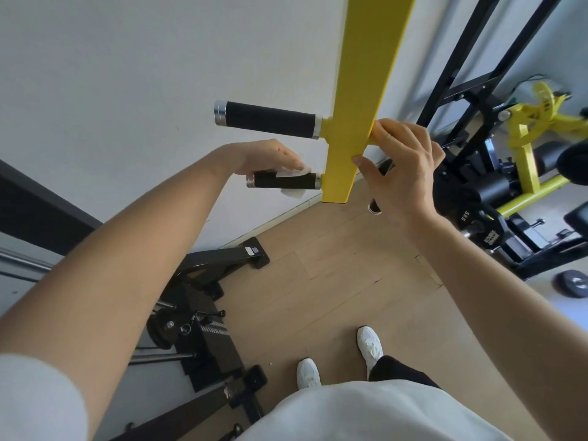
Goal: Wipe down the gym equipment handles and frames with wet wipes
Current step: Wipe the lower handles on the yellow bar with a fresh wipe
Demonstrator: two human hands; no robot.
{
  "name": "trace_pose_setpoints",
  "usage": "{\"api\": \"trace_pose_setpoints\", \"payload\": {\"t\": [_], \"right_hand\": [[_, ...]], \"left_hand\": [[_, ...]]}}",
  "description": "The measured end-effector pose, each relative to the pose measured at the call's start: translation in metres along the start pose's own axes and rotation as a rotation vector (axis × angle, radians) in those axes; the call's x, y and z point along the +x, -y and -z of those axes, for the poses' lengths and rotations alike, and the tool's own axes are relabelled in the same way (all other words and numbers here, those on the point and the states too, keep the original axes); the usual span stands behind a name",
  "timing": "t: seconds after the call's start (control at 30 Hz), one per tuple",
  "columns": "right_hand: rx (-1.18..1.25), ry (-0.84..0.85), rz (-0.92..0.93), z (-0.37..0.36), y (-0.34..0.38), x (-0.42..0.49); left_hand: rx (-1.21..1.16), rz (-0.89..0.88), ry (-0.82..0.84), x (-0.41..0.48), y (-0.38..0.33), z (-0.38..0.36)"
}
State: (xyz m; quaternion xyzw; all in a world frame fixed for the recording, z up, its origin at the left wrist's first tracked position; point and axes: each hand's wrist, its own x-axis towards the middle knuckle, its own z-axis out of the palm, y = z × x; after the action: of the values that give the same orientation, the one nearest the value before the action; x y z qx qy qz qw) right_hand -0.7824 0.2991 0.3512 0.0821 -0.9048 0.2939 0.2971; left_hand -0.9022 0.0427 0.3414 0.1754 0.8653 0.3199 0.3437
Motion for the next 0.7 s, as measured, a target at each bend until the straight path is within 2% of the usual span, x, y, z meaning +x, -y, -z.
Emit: {"api": "trace_pose_setpoints", "payload": {"t": [0.23, 0.43, 0.6, 0.7], "right_hand": [[0.003, -0.002, -0.033, -0.002, 0.003, 0.001], [0.010, 0.005, -0.053, -0.002, 0.005, 0.000], [-0.007, 0.013, -0.043, 0.001, 0.003, -0.001], [-0.034, 0.005, -0.031, 0.000, 0.004, -0.003]], "left_hand": [[0.031, -0.162, -0.234, -0.021, 0.016, -0.003], [0.161, -0.272, -0.202, -0.004, -0.018, -0.021], [0.177, -0.112, -0.109, -0.009, -0.014, -0.010], [0.171, -0.034, -0.132, -0.030, 0.006, -0.001]]}}
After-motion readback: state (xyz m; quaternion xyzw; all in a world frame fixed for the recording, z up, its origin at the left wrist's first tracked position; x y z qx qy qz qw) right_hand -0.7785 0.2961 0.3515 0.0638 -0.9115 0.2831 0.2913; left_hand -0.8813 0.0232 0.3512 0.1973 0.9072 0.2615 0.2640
